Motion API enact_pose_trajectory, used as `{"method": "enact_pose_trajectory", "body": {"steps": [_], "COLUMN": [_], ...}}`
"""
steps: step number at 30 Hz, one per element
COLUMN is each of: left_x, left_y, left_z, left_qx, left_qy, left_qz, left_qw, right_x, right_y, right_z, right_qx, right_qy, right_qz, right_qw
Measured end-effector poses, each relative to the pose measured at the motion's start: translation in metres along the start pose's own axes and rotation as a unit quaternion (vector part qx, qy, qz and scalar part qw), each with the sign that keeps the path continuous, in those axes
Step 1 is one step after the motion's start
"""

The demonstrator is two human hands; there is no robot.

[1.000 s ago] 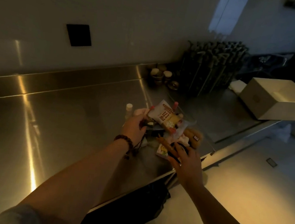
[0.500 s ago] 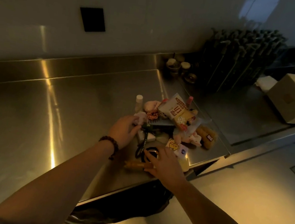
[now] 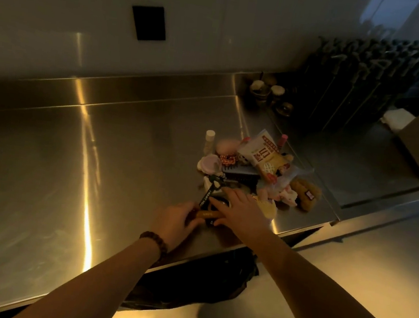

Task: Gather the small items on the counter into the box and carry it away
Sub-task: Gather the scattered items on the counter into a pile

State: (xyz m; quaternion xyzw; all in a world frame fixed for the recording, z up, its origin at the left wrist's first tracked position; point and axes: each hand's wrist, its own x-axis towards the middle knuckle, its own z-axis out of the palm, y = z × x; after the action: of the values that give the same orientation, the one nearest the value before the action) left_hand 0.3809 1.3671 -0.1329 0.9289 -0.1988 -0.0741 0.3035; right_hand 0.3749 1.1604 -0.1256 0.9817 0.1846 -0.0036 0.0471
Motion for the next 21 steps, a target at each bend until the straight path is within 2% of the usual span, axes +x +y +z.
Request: {"method": "enact_pose_trajectory", "body": {"steps": [5, 10, 13, 17, 21], "left_x": [0.017, 0.018, 0.019, 0.028, 0.036], "left_y": [0.013, 0.019, 0.025, 0.028, 0.030], "left_z": [0.002, 0.014, 0.027, 0.044, 0.046], "left_qx": [0.029, 0.068, 0.044, 0.110, 0.126], "left_qy": [0.056, 0.106, 0.080, 0.016, 0.000], "left_qz": [-0.028, -0.035, -0.026, -0.043, -0.059], "left_qw": [0.998, 0.991, 0.995, 0.993, 0.990], "right_x": [0.000, -0.022, -0.026, -0.020, -0.014], "right_y": [0.007, 0.004, 0.005, 0.010, 0.015], "right_z": [0.002, 0.014, 0.021, 0.025, 0.025], "right_qx": [0.064, 0.062, 0.079, 0.101, 0.109], "right_qy": [0.007, 0.011, 0.006, 0.003, -0.013], "right_qz": [0.057, 0.120, 0.155, 0.165, 0.170], "right_qw": [0.996, 0.991, 0.985, 0.981, 0.979]}}
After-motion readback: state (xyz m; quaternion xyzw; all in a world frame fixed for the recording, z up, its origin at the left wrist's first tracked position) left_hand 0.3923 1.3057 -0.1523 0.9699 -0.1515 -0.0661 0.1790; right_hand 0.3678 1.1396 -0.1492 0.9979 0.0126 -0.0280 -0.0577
